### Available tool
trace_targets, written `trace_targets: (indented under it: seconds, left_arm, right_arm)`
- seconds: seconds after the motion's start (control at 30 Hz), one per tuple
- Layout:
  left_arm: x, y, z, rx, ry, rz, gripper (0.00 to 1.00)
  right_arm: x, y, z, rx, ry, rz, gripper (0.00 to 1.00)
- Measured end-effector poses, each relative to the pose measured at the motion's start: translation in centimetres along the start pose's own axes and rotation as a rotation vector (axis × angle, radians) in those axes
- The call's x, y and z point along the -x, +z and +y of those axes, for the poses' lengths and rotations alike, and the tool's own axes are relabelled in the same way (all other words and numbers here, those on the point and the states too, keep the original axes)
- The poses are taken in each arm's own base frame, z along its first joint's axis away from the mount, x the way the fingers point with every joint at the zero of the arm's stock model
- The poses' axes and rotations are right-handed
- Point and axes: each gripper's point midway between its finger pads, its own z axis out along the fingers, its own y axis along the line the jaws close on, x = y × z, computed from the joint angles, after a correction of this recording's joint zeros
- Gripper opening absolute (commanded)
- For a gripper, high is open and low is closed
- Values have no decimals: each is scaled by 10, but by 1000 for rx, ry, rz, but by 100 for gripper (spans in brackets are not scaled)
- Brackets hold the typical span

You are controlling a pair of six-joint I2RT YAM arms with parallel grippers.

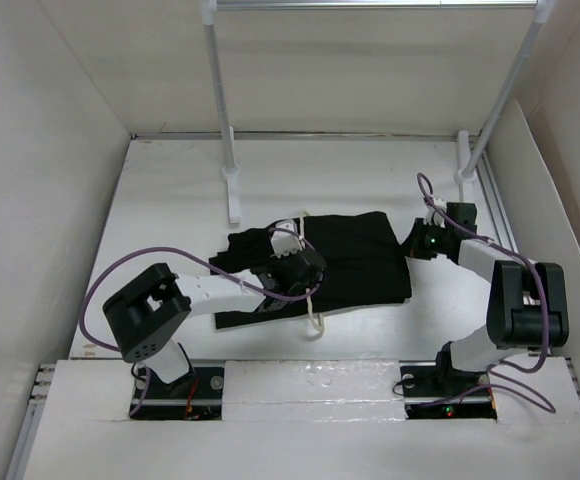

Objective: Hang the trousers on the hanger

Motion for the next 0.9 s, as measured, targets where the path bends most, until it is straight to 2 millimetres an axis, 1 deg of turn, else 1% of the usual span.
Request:
trace_targets:
  seconds: [0.13,0.27,0.3,0.37,0.47,0.57,0.6,0.67,0.7,0.73,0.8,0.83,0.87,0.9]
  left_arm:
    - [10,-3,-10,-7,49,-5,0]
    - [28,-9,-31,-29,92,-40,0]
    - [30,-10,-33,-32,96,-42,0]
    - [41,-14,-47,-54,105,-69,0]
    - [50,-17,-57,-69,115,-92,0]
    - [54,-18,-60,-67,131,-100,0]
    - [55,-18,-61,-65,139,-99,0]
    - [61,-22,-65,-64,155,-100,0]
    - [65,-24,-68,-63,161,-101,0]
    - [71,-28,-74,-63,170,-103,0]
    - [90,-39,-90,-75,176,-113,0]
    - [100,-44,-100,-84,173,-121,0]
    - [115,-52,-115,-106,161,-137,0]
    - [127,-60,-126,-125,150,-150,0]
  right_arm:
    - [-6,7,-2,-11,-5,22,0]
    - [-12,13,-1,-19,-17,41,0]
    - [-13,13,-1,-20,-21,43,0]
    - [-14,15,1,-24,-30,47,0]
    - [-15,16,2,-27,-37,49,0]
    - [-16,16,3,-25,-43,54,27]
    - [-17,16,3,-24,-46,58,40]
    - [-19,13,6,-24,-53,74,50]
    - [-18,10,9,-21,-57,80,58]
    - [-15,5,13,-20,-67,78,62]
    - [1,-13,27,-11,-100,44,68]
    - [27,-38,47,6,-157,-36,71]
    - [27,-38,47,6,-157,-36,71]
    - [43,-54,60,15,-190,-88,72]
